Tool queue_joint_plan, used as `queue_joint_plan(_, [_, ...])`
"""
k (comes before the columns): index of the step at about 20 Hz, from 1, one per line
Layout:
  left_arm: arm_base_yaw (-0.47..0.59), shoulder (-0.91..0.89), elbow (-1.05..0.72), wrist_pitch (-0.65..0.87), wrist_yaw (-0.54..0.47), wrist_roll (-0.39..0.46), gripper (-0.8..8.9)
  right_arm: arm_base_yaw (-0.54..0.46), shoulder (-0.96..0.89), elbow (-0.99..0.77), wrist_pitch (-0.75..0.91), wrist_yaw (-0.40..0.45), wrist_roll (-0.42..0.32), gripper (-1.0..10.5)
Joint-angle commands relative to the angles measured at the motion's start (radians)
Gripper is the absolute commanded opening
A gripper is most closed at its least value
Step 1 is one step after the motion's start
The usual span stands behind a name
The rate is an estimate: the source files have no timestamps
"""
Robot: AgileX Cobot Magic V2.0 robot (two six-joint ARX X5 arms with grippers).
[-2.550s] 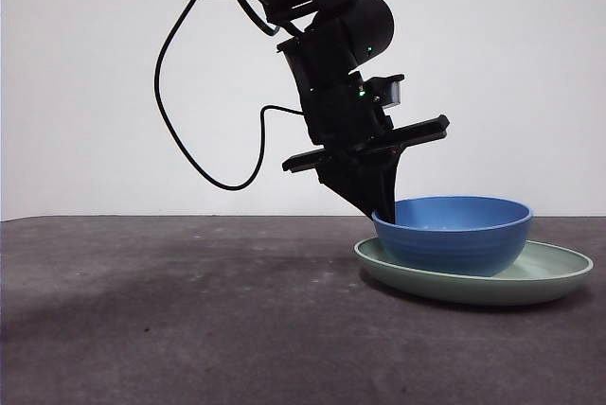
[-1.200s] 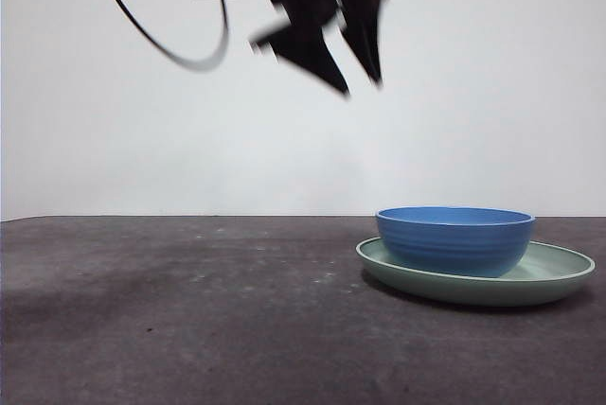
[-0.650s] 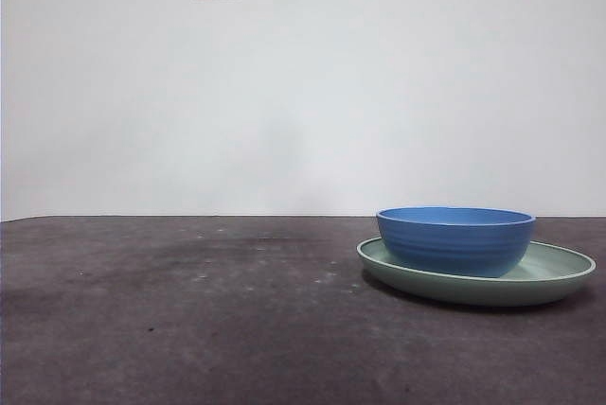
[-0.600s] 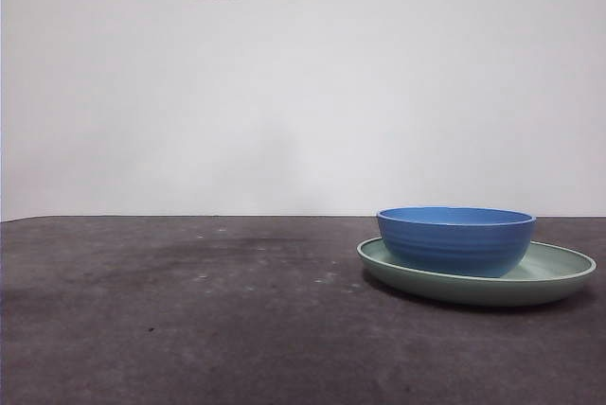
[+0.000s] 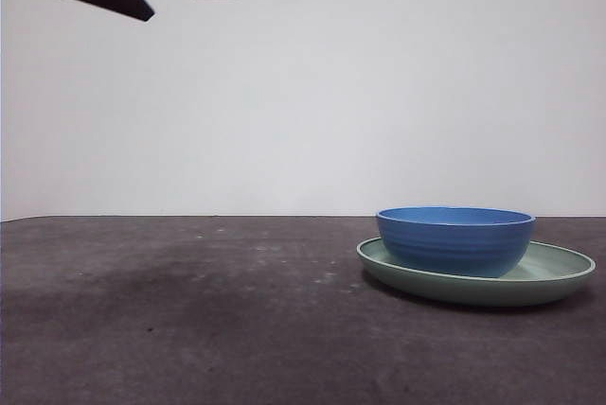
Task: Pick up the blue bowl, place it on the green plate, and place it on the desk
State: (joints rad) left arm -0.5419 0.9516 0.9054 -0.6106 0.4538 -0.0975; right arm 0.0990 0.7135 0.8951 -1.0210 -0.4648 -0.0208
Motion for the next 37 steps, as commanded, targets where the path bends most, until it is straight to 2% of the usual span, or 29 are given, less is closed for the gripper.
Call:
queue_joint_plan(1, [-0.008, -0.028, -0.021, 0.008, 0.032, 0.010, 2.21, 0.003, 0.003, 0.018, 0.002, 0.002, 0.010, 4.1])
queue_joint_plan(10, [-0.008, -0.035, -0.021, 0.005, 0.035, 0.010, 2.21, 0.003, 0.004, 0.018, 0.002, 0.003, 0.018, 4.1])
queue_joint_plan(12, [-0.008, -0.035, -0.021, 0.005, 0.035, 0.006, 2.21, 0.003, 0.007, 0.018, 0.003, 0.067, 0.080, 4.1])
queue_joint_plan(13, [-0.008, -0.035, -0.021, 0.005, 0.035, 0.003, 2.21, 0.003, 0.016, 0.018, 0.005, 0.139, 0.105, 4.1])
queue_joint_plan(15, [-0.008, -0.035, -0.021, 0.005, 0.035, 0.005, 2.21, 0.001, 0.050, 0.018, 0.034, 0.238, 0.125, 4.1])
queue_joint_plan(16, [-0.008, -0.035, -0.021, 0.005, 0.035, 0.008, 2.21, -0.004, 0.074, 0.018, 0.058, 0.251, 0.133, 4.1])
queue_joint_plan(19, [-0.008, -0.035, -0.021, 0.005, 0.035, 0.008, 2.21, -0.033, 0.202, 0.018, 0.158, 0.246, 0.146, 4.1])
queue_joint_plan(24, [-0.008, -0.035, -0.021, 0.004, 0.035, 0.019, 2.21, -0.089, 0.477, 0.018, 0.345, 0.180, 0.143, 4.1])
queue_joint_plan(28, [-0.008, -0.035, -0.021, 0.005, 0.035, 0.028, 2.21, -0.101, 0.659, 0.018, 0.451, 0.134, 0.143, 3.5])
queue_joint_plan(32, [-0.008, -0.035, -0.021, 0.005, 0.035, 0.030, 2.21, -0.101, 0.795, 0.018, 0.551, 0.114, 0.145, 3.4])
queue_joint_plan(37, [-0.008, -0.035, -0.021, 0.005, 0.035, 0.030, 2.21, -0.101, 0.899, 0.018, 0.628, 0.113, 0.145, 2.5])
